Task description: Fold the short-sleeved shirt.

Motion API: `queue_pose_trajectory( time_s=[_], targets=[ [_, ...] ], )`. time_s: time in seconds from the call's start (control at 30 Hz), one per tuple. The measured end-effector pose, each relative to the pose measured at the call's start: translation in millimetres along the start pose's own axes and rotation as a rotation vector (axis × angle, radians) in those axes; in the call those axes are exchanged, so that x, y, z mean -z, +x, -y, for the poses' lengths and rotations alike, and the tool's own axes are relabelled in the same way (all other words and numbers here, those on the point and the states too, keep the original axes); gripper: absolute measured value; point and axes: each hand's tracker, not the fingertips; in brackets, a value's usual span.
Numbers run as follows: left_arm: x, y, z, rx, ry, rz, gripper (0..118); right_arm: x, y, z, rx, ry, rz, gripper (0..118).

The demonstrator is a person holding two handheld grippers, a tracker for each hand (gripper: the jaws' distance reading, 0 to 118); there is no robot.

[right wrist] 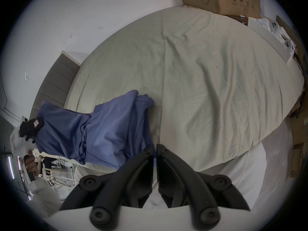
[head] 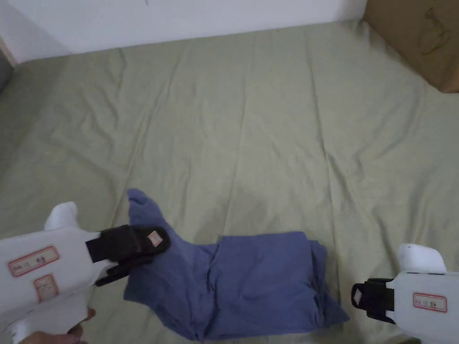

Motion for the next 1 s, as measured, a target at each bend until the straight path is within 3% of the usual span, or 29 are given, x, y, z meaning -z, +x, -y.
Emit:
queue_pose_trajectory(
  time_s=[0.1,0.3,0.33,0.37,0.4,0.43,0.47,0.63,0.67,0.77,0.8,1.0],
  targets=[
    [44.2,42.7,11.3,0.119,-0.085,0.017,10,-4.6,15.5,-0.6,0.032,0.014,-0.006,4],
    [154.0,69.6,52.6,0.177,-0.348,0.015,11,-14.8,54.7,2.5,0.093,0.040,0.042,4],
    [165.7,71.2,58.4,0.174,-0.394,0.004,22,-16.3,61.1,3.4,0.103,0.040,0.049,4],
    [179.8,70.6,65.2,0.190,-0.458,-0.002,47,-18.2,69.5,4.7,0.121,0.041,0.052,4],
    [187.6,69.8,70.0,0.188,-0.488,-0.014,93,-20.1,76.2,5.8,0.144,0.041,0.053,4],
    [192.7,68.6,74.0,0.175,-0.487,-0.042,115,-22.3,83.0,7.0,0.163,0.043,0.055,4],
    [189.3,67.6,74.1,0.174,-0.466,-0.045,118,-24.7,88.6,8.5,0.173,0.043,0.059,4],
    [149.0,56.8,45.6,0.150,-0.322,-0.107,100,-30.8,100.4,14.7,0.180,0.045,0.103,4],
    [137.6,53.6,40.0,0.159,-0.278,-0.113,91,-30.1,101.5,15.5,0.182,0.045,0.103,4],
    [114.6,39.7,30.2,0.163,-0.197,-0.170,20,-26.9,101.0,15.6,0.195,0.048,0.099,4],
    [114.6,34.6,30.1,0.151,-0.207,-0.192,10,-25.5,100.3,15.3,0.199,0.048,0.093,4],
    [146.2,30.9,54.8,0.144,-0.323,-0.139,10,-20.1,86.5,11.9,0.173,0.041,0.072,4]
  ],
)
